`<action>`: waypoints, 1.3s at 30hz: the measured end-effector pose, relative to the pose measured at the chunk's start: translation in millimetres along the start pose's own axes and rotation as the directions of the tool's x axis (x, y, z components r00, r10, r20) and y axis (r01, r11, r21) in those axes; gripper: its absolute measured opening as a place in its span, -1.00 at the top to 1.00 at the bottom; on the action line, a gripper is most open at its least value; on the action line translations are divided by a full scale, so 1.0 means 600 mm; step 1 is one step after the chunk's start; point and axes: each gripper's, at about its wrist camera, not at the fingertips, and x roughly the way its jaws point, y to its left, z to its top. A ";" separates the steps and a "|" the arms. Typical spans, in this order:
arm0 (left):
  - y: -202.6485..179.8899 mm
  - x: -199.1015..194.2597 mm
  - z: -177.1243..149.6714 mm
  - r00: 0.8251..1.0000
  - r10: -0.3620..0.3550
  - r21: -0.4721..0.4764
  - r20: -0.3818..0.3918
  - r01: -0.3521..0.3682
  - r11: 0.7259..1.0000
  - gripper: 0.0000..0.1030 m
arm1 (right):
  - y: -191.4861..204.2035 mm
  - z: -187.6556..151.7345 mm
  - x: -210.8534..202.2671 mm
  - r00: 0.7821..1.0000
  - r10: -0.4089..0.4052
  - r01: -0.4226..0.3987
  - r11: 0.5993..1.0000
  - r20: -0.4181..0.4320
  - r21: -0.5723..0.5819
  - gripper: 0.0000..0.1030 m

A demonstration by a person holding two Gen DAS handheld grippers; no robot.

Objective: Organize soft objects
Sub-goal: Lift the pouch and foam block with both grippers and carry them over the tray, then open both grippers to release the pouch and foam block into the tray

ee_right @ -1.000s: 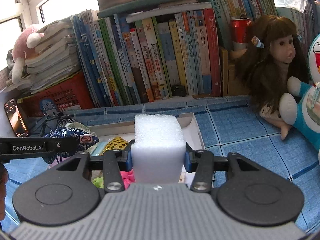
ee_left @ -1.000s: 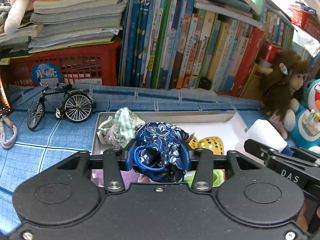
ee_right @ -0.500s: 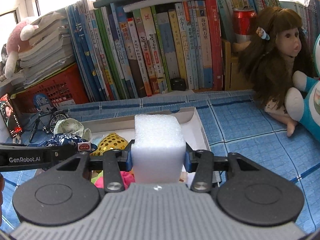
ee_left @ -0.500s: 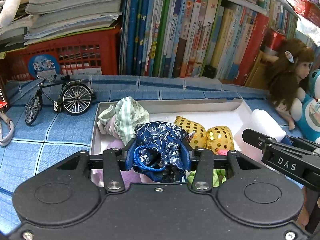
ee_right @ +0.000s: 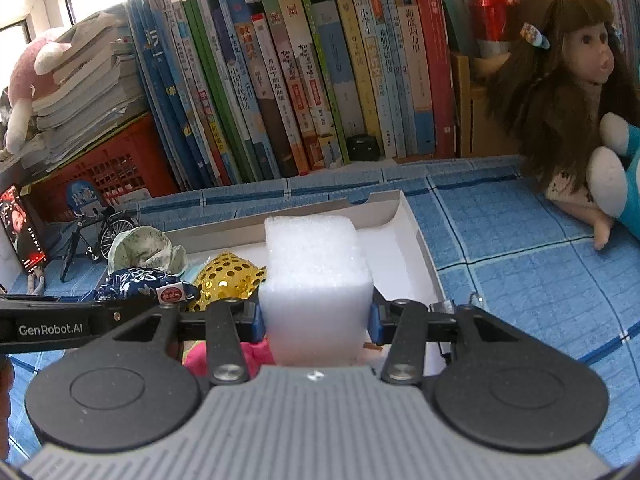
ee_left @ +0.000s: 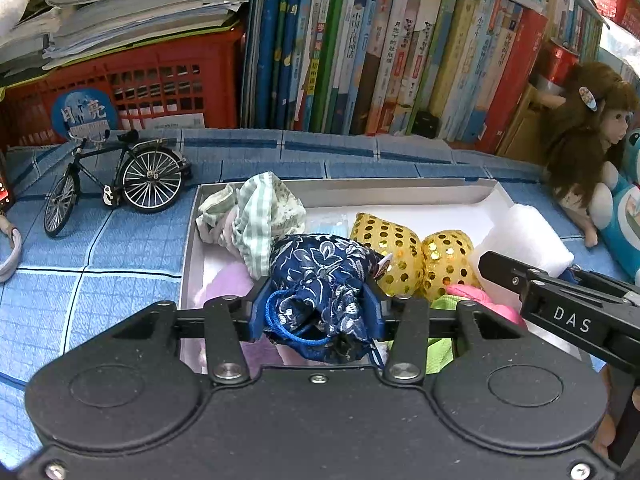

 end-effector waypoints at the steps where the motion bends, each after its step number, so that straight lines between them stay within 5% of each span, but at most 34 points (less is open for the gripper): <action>1: 0.000 0.001 0.000 1.000 -0.001 -0.003 -0.002 0.001 1.000 0.13 | 0.000 -0.001 0.001 1.000 0.003 -0.003 1.000 -0.003 0.002 0.00; 7: 0.000 0.010 0.000 1.000 -0.008 -0.016 -0.013 0.008 1.000 0.12 | -0.006 -0.002 0.002 1.000 0.023 -0.023 1.000 -0.007 0.019 0.00; 15: -0.016 0.019 -0.003 0.996 -0.075 0.021 -0.049 0.076 0.997 0.13 | -0.011 0.005 0.001 0.999 -0.051 0.051 0.999 0.015 -0.017 0.01; 27: 0.005 0.023 -0.002 0.999 -0.039 -0.017 -0.035 0.039 0.999 0.01 | -0.003 0.000 0.008 1.000 -0.021 0.021 1.000 0.001 -0.019 0.01; 36: -0.004 0.003 -0.003 0.999 -0.029 0.002 -0.014 0.029 1.000 -0.10 | -0.017 0.013 -0.019 0.999 0.010 -0.011 1.000 0.045 0.016 -0.44; 37: -0.003 -0.001 -0.002 0.999 -0.033 0.000 -0.009 0.033 0.999 -0.11 | -0.017 0.015 -0.024 0.999 -0.003 0.003 1.000 0.048 0.006 -0.40; 39: -0.001 -0.009 -0.001 0.999 -0.035 -0.008 0.003 0.035 0.999 -0.12 | -0.014 0.017 -0.026 0.998 -0.052 0.052 0.999 0.041 -0.015 0.04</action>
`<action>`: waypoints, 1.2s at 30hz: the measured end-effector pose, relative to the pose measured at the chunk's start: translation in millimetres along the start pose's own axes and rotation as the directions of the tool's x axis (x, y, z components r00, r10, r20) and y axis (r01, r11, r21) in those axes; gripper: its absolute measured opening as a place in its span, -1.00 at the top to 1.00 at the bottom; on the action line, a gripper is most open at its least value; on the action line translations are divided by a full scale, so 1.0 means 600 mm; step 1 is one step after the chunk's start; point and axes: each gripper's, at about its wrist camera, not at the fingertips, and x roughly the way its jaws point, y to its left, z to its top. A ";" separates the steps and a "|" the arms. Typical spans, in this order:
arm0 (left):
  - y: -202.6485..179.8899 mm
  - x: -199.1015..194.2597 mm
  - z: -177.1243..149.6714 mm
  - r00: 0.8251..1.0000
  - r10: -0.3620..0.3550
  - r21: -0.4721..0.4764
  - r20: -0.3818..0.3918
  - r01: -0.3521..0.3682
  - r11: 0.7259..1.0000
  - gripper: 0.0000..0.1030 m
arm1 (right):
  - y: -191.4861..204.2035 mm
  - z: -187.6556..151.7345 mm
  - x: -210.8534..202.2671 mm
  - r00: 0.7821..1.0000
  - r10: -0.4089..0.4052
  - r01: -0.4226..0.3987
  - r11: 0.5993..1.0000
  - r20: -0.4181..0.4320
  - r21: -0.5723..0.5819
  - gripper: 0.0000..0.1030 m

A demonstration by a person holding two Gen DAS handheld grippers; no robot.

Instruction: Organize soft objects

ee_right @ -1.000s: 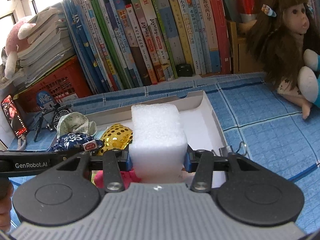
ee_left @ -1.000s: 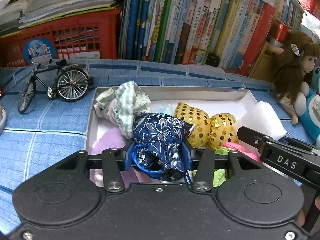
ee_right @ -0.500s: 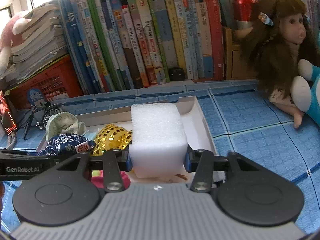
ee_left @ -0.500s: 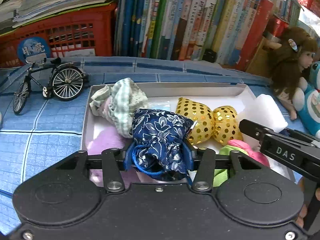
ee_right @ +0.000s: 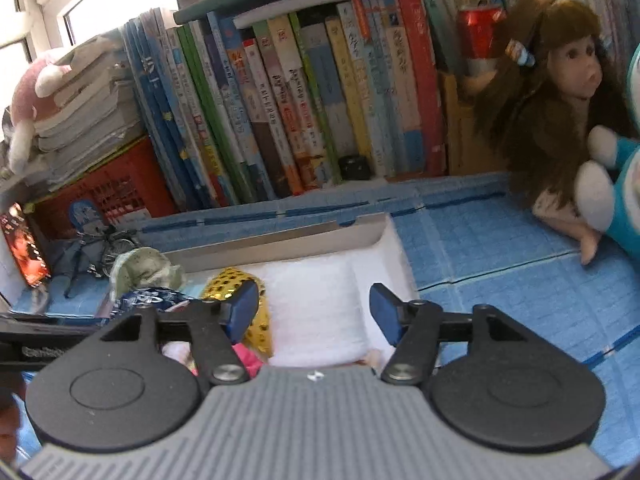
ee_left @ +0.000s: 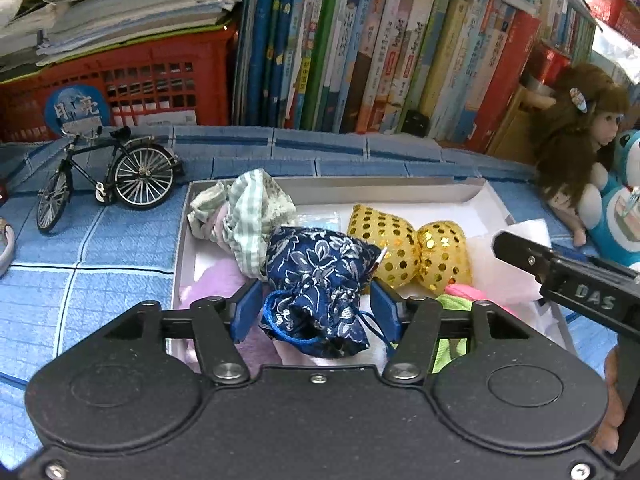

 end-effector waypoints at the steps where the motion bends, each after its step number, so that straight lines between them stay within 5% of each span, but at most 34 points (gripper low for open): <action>1: 0.001 -0.005 0.001 1.000 -0.002 -0.003 0.006 0.002 1.000 -0.12 | 0.001 -0.001 -0.001 1.000 -0.016 0.016 1.000 -0.001 -0.008 0.04; 19: 0.015 -0.047 -0.010 0.998 -0.001 -0.026 0.057 0.003 1.000 -0.15 | 0.021 -0.016 0.016 0.998 0.058 -0.058 0.997 0.007 -0.058 0.04; 36: -0.002 -0.114 -0.025 0.994 0.007 0.009 0.106 -0.008 1.000 -0.41 | 0.026 -0.016 -0.065 0.995 0.085 -0.080 0.993 0.053 -0.090 -0.67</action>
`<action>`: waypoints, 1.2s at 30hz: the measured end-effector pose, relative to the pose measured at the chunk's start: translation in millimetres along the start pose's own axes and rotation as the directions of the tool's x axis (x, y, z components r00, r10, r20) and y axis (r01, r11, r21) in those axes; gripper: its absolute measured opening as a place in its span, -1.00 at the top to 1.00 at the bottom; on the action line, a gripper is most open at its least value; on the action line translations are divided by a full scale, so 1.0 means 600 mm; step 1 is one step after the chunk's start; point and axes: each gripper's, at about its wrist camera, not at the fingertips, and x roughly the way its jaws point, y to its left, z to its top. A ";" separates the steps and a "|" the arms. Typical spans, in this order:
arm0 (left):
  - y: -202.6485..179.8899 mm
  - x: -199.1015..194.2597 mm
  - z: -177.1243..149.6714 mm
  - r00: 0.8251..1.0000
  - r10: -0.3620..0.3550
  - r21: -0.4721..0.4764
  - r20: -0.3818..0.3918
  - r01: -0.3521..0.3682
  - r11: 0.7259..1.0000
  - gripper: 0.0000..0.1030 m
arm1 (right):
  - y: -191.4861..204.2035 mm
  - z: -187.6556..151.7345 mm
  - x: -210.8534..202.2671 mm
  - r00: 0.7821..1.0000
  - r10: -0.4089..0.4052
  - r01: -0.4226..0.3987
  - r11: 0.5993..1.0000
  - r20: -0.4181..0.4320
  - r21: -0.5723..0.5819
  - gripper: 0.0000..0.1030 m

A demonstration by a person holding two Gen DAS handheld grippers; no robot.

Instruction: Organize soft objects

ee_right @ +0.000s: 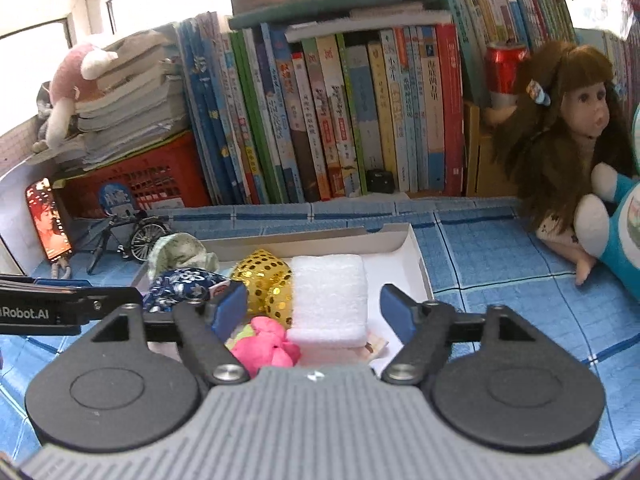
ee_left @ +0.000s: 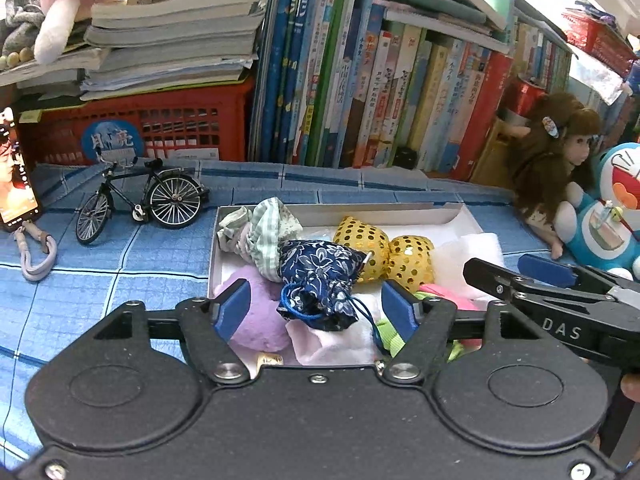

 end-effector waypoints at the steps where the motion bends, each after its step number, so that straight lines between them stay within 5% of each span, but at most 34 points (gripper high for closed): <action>1: 0.000 -0.007 -0.002 1.000 -0.002 0.002 0.004 0.002 1.000 -0.43 | 0.002 0.000 -0.008 1.000 -0.002 0.002 1.000 0.006 -0.006 -0.69; 13: 0.003 -0.088 -0.030 0.998 -0.023 0.018 0.056 0.022 1.000 -0.58 | 0.026 -0.002 -0.103 0.996 -0.007 0.013 0.998 0.091 -0.063 -1.00; 36: 0.004 -0.207 -0.124 0.984 -0.071 0.063 0.165 0.061 0.996 -0.70 | 0.032 -0.047 -0.219 0.987 0.046 -0.042 0.999 0.155 -0.033 -1.00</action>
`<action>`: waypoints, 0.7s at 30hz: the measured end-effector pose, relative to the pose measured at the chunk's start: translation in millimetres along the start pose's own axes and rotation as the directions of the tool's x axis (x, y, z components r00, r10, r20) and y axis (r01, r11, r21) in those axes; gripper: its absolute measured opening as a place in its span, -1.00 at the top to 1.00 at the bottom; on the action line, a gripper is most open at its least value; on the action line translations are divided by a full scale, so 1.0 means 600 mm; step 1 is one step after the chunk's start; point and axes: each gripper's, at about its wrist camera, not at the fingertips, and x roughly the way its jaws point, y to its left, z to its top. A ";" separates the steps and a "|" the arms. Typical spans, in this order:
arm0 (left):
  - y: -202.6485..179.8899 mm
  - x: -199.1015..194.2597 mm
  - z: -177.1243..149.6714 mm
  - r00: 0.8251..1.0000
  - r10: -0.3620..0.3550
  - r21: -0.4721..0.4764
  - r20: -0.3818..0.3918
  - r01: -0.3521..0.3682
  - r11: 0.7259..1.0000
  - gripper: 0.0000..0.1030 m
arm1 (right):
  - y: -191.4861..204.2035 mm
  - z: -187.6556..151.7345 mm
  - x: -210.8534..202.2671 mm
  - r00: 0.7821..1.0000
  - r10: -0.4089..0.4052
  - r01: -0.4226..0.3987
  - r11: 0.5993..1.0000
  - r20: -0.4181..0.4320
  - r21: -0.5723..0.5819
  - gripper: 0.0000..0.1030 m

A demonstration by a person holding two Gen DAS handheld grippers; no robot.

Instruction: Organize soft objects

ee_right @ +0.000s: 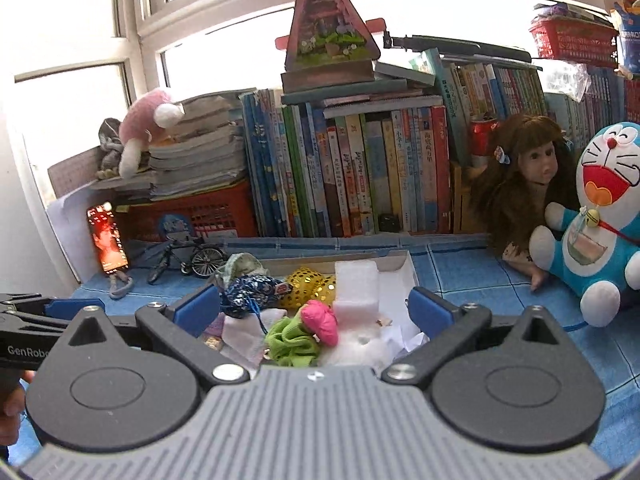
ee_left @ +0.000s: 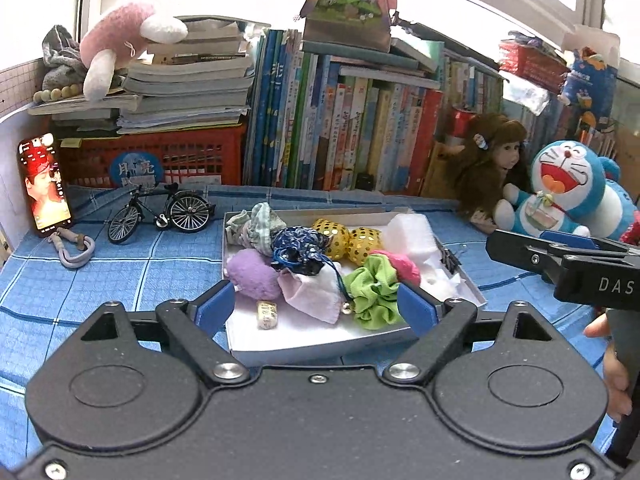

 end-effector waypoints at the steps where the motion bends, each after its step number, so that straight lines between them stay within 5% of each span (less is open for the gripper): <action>1: -0.001 -0.005 -0.003 1.000 -0.001 0.000 0.004 0.001 1.000 -0.70 | 0.002 -0.001 -0.005 1.000 0.003 -0.002 1.000 0.008 -0.006 -1.00; 21: -0.022 -0.083 -0.065 0.995 -0.023 0.055 0.099 0.018 0.998 -0.78 | 0.019 -0.046 -0.078 0.996 0.007 -0.001 0.998 0.091 -0.070 -1.00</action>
